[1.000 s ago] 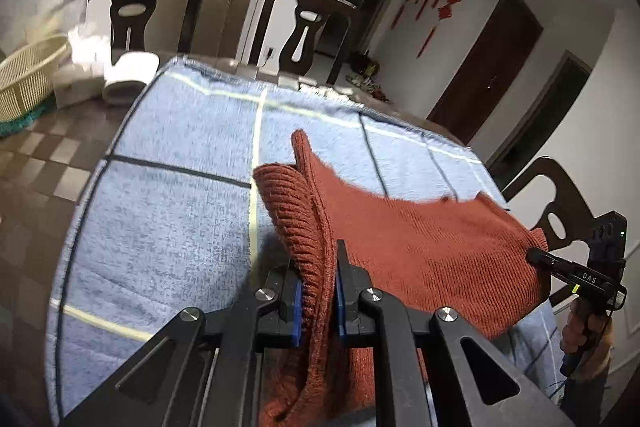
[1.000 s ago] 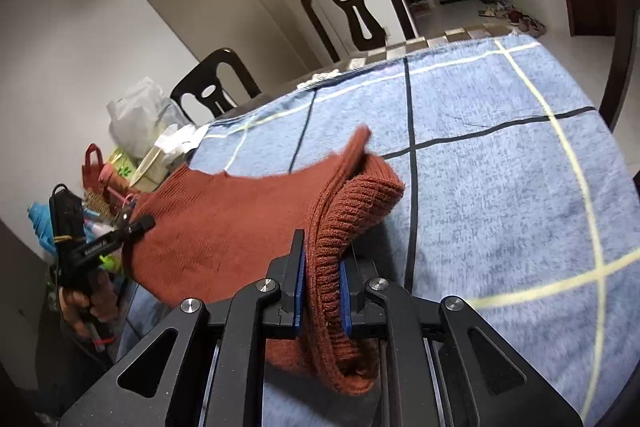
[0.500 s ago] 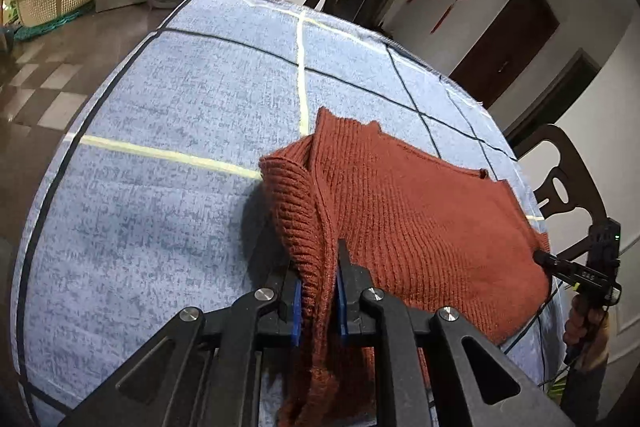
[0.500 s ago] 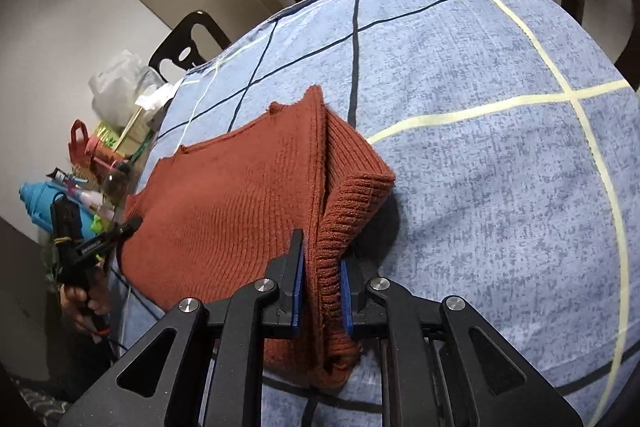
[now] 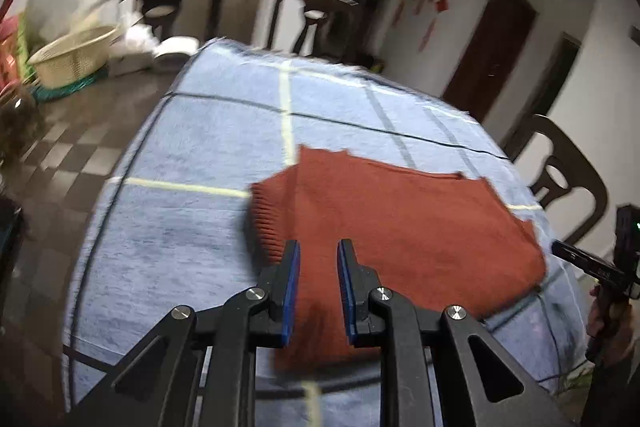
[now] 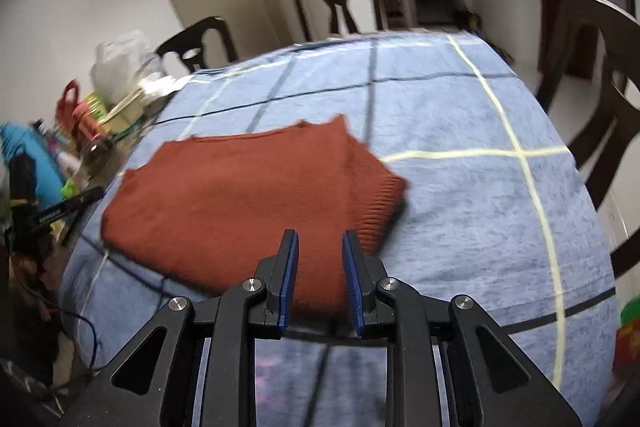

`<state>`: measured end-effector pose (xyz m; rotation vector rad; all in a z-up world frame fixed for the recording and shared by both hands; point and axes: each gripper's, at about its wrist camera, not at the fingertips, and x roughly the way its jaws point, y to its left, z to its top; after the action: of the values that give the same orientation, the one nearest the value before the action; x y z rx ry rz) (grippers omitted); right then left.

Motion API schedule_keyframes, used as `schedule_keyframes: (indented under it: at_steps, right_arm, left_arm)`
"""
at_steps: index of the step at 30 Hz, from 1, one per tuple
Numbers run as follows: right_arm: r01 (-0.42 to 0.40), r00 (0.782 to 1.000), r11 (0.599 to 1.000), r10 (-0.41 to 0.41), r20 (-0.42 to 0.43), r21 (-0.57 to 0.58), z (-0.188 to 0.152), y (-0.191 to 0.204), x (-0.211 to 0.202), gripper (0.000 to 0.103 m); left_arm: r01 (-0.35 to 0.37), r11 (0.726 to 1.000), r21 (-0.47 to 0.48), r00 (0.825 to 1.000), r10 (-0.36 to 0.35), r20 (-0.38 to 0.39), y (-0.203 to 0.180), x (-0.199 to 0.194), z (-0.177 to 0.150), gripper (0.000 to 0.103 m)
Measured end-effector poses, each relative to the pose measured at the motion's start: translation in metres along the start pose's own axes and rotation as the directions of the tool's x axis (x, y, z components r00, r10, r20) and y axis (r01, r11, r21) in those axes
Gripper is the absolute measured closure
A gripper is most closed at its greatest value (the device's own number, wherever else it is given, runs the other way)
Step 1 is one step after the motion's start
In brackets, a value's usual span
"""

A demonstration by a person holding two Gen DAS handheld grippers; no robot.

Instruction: Fold small clothes

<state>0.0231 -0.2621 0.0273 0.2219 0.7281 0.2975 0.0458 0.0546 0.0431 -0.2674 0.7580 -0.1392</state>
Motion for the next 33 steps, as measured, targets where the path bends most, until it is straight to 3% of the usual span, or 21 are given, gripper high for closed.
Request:
schedule_keyframes:
  at_steps: [4,6,8,10,13,16,18,20,25,28,30,33]
  right_arm:
    - [0.059,0.994,0.997,-0.063,-0.094,-0.04,-0.014,0.004,0.028,0.08]
    - [0.076,0.994,0.995,-0.081,-0.078,-0.062,-0.015,0.009,0.027,0.08]
    - [0.087,0.995,0.993,-0.091,-0.049,-0.082,-0.01,0.019,0.019,0.08]
    - [0.054,0.998,0.994,-0.056,-0.02,-0.097,-0.007,0.032,0.016,0.08]
    - [-0.018,1.0,0.988,0.015,-0.019,-0.152,-0.005,0.057,0.025,0.08]
    - [-0.037,0.997,0.978,0.022,-0.07,-0.207,-0.009,0.078,0.053,0.08]
    - [-0.007,0.994,0.971,-0.02,-0.109,-0.24,-0.017,0.082,0.068,0.081]
    - [-0.008,0.996,0.966,-0.016,-0.09,-0.259,-0.016,0.083,0.062,0.08]
    - [0.028,0.999,0.979,-0.033,-0.022,-0.203,-0.006,0.065,0.049,0.08]
    - [0.073,0.995,0.986,-0.083,-0.063,-0.153,-0.002,0.043,0.061,0.08]
    - [0.052,0.997,0.991,-0.057,-0.043,-0.121,0.006,0.038,0.054,0.08]
    - [0.086,0.996,0.99,-0.086,0.005,-0.11,0.019,0.032,0.049,0.08]
  left_arm:
    - [0.076,0.997,0.019,0.996,-0.075,-0.036,-0.016,0.015,-0.014,0.082]
    - [0.052,0.998,0.039,0.995,-0.048,-0.087,-0.022,0.03,-0.023,0.082]
    - [0.039,0.998,0.058,0.995,-0.034,-0.089,-0.025,0.033,-0.027,0.082]
    - [0.035,0.997,0.075,0.996,-0.029,-0.079,-0.033,0.029,-0.026,0.082]
    - [0.099,0.99,0.104,0.994,-0.092,-0.065,-0.051,0.025,-0.023,0.082]
    - [0.144,0.98,0.135,0.988,-0.133,-0.084,-0.071,0.036,-0.024,0.081]
    - [0.159,0.976,0.147,0.982,-0.141,-0.126,-0.078,0.047,-0.03,0.081]
    - [0.147,0.976,0.164,0.98,-0.122,-0.155,-0.081,0.056,-0.038,0.081]
    - [0.139,0.977,0.159,0.985,-0.12,-0.123,-0.078,0.044,-0.029,0.081]
    - [0.082,0.987,0.14,0.993,-0.069,-0.092,-0.066,0.046,-0.019,0.081]
    - [0.025,0.992,0.125,0.994,-0.012,-0.108,-0.056,0.053,-0.014,0.081]
    - [0.025,0.995,0.1,0.996,-0.016,-0.083,-0.048,0.048,-0.005,0.081]
